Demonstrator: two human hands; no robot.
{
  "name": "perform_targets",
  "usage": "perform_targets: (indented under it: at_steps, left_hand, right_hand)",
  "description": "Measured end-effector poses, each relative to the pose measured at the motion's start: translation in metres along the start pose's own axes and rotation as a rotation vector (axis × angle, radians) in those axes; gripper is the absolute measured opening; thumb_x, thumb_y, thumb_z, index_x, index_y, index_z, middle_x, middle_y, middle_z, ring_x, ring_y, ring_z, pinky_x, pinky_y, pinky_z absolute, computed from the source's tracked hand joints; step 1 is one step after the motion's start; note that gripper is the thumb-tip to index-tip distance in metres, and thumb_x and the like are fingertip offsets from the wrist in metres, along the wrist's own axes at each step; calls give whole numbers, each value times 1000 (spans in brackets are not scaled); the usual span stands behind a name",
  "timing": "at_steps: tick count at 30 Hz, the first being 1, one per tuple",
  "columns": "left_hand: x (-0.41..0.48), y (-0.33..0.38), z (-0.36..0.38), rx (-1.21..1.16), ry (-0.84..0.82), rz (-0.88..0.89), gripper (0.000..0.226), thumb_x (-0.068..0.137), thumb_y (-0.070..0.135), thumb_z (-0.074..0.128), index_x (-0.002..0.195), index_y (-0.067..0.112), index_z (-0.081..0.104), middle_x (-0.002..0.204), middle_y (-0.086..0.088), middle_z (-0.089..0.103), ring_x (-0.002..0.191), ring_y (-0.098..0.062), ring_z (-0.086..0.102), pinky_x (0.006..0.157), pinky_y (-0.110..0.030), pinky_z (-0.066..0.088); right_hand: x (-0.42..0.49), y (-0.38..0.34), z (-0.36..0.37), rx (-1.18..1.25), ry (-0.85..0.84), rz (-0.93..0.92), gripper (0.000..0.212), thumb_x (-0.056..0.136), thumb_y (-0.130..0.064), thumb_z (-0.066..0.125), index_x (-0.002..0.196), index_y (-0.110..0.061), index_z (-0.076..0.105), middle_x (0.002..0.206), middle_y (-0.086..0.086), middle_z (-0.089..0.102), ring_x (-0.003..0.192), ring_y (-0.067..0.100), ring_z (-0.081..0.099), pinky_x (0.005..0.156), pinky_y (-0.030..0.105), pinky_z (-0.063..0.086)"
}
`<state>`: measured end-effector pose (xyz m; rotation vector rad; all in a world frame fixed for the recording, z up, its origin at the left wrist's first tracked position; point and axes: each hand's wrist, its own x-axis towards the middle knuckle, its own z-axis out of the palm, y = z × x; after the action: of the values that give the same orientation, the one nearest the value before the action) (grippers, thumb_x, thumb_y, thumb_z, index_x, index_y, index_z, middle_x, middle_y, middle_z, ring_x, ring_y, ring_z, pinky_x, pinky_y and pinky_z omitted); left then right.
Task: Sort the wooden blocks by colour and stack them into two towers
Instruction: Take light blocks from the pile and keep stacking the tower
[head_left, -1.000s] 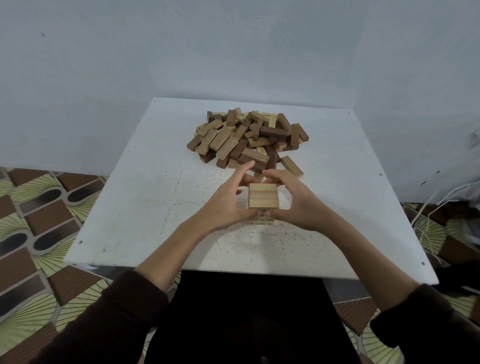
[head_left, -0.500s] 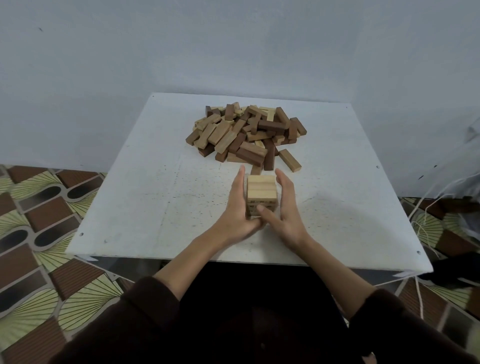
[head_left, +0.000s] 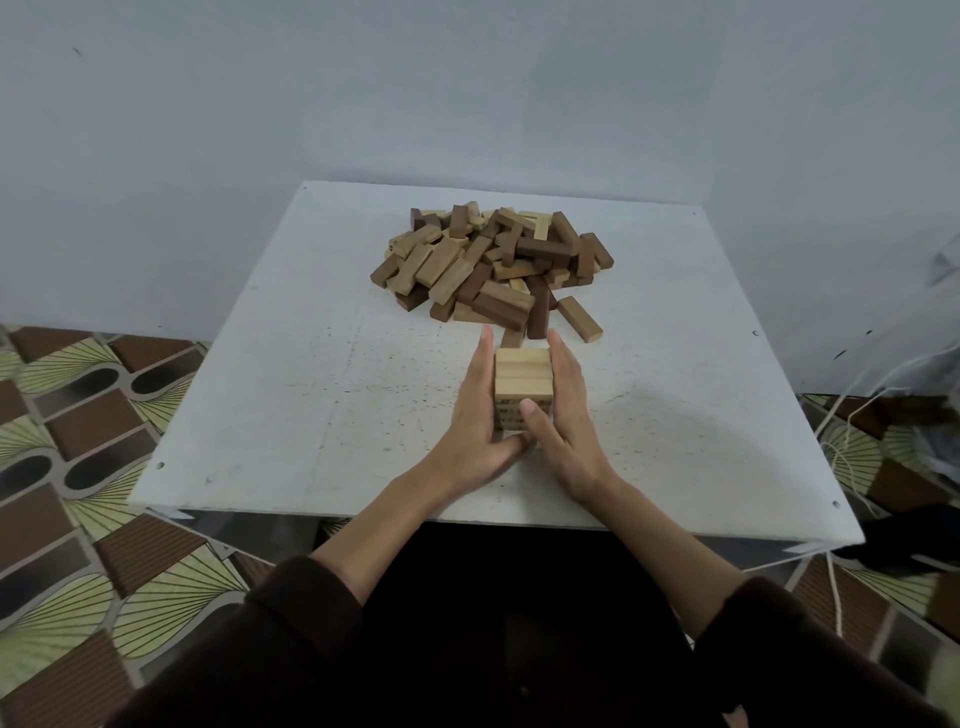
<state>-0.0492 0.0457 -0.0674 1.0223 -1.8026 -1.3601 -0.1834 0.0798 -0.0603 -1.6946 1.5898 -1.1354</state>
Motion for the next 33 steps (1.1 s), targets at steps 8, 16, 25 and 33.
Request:
perform_targets:
  at_steps: [8, 16, 25, 33]
  left_hand:
    - [4, -6, 1, 26, 13, 2, 113, 73, 39, 72, 143, 51, -16, 153, -3, 23, 136, -30, 34, 107, -55, 34]
    - [5, -8, 2, 50, 8, 16, 111, 73, 41, 67, 147, 42, -16, 149, -2, 27, 133, -27, 37, 107, -53, 36]
    - [4, -8, 3, 65, -2, 4, 111, 73, 46, 66, 147, 41, -15, 154, 3, 21, 137, -26, 31, 110, -53, 31]
    - [2, -6, 2, 72, -8, -5, 108, 73, 45, 66, 143, 49, -16, 156, 6, 13, 140, -22, 27, 111, -52, 30]
  right_hand:
    - [1, 3, 2, -6, -7, -6, 79, 88, -53, 33, 152, -16, 3, 158, -4, 8, 143, 9, 8, 117, 48, 17]
    - [1, 2, 1, 7, -18, -9, 81, 88, -53, 34, 151, -14, 4, 157, -4, 8, 142, 8, 9, 117, 46, 16]
    - [0, 2, 0, 20, -37, 11, 83, 87, -54, 36, 152, -15, 3, 157, -4, 9, 141, 6, 10, 117, 43, 16]
    - [-1, 2, 0, 27, -50, 28, 83, 86, -55, 35, 151, -16, 4, 156, -3, 12, 141, 9, 13, 117, 44, 19]
